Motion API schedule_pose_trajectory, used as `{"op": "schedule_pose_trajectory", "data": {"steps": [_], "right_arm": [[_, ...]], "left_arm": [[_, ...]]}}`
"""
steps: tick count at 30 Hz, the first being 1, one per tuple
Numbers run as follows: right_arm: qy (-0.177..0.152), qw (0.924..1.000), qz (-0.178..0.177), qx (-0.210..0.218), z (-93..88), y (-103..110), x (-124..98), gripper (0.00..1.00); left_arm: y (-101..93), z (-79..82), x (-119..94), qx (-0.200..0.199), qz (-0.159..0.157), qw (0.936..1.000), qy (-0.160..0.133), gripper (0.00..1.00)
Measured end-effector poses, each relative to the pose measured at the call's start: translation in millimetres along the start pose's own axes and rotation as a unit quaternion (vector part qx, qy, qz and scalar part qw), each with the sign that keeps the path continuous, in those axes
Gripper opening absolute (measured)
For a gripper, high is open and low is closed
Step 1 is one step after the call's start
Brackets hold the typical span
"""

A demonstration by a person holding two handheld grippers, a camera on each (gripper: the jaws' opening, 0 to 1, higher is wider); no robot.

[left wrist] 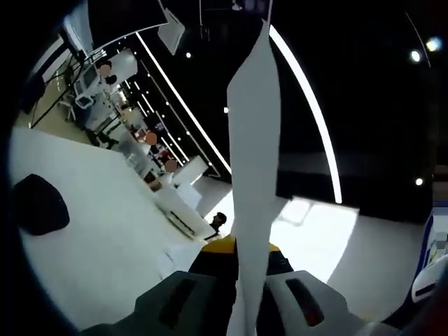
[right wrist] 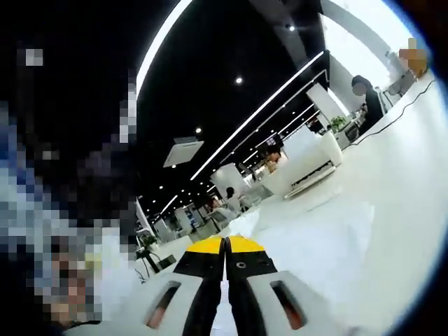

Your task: Organize the stack of printing papers by aligning and flattening the scattered papers on the table

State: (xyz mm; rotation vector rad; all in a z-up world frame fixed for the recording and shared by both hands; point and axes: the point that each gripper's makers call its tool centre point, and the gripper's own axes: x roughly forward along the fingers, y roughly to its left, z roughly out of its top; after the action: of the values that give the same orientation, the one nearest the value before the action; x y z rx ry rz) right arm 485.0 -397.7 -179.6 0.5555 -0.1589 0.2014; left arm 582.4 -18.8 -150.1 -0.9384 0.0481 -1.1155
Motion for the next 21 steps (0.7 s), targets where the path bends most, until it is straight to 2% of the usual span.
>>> {"op": "schedule_pose_trajectory", "data": {"steps": [1,4,11,16,21], "right_arm": [[-0.001,1.0,0.002,0.0,2.2,-2.0,1.0,0.0],[-0.004,0.9997,0.021,-0.007,10.8,14.4,5.8,0.0],[-0.016,0.9981,0.057,-0.016,34.1,32.3,15.8,0.0],[-0.028,0.9957,0.085,-0.021,47.3,54.4,23.9,0.0],[-0.025,0.993,0.113,-0.022,52.5,83.4,35.8,0.0]], "left_arm": [[0.4,-0.5,0.2,0.0,0.001,1.0,0.0,0.06],[0.5,-2.6,1.2,-0.002,0.001,1.0,0.004,0.06],[-1.9,-1.7,3.7,-0.001,-0.002,1.0,0.006,0.06],[3.5,-3.8,3.6,-0.007,0.002,1.0,0.002,0.06],[5.4,-5.8,3.3,-0.02,0.005,0.9998,-0.002,0.06]]}}
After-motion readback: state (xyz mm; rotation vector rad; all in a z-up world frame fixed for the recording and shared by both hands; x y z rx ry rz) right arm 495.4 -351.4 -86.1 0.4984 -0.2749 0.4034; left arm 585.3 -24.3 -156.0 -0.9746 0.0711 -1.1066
